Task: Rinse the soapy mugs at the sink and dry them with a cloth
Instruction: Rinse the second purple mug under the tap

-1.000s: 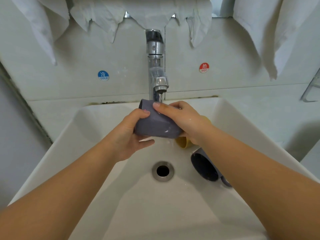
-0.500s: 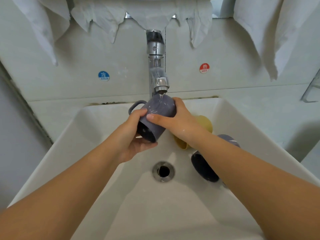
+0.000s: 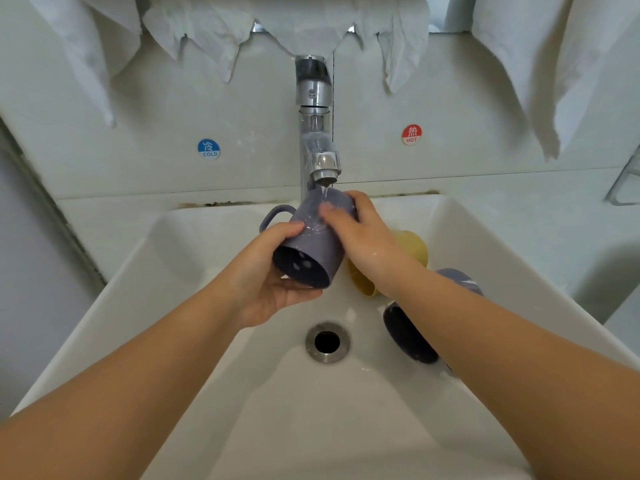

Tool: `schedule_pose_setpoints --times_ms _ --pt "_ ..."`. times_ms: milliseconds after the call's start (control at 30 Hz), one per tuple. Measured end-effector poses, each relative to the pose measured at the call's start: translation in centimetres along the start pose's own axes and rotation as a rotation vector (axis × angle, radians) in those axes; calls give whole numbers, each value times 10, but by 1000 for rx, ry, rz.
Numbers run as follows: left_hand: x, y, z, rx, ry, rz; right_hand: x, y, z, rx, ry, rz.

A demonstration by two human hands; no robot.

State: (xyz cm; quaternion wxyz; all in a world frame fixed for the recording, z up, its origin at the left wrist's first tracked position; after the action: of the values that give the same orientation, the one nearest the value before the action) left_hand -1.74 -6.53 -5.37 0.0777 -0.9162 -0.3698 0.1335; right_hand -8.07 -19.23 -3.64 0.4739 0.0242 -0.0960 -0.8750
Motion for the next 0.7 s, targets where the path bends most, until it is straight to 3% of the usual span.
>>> schedule_pose_setpoints --times_ms 233,467,700 --pt "3 1 1 -6 -37 -51 -5 -2 -2 -11 -28 166" --pt "1 2 4 3 -12 -40 2 4 -2 -19 14 -62" --pt "8 3 1 -21 3 -59 0 5 -2 -104 108 28"
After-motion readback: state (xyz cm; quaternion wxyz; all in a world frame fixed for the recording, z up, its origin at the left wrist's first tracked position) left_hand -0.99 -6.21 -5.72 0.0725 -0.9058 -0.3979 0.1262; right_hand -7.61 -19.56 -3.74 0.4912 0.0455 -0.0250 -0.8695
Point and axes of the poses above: each hand's wrist, its own y-axis towards the middle knuckle, its own x-axis out of the back of the hand, z = x × y, the point moved 3 cm from there along y, towards the middle knuckle, and after that the axes turned 6 degrees about y, right-handed, at the moved point
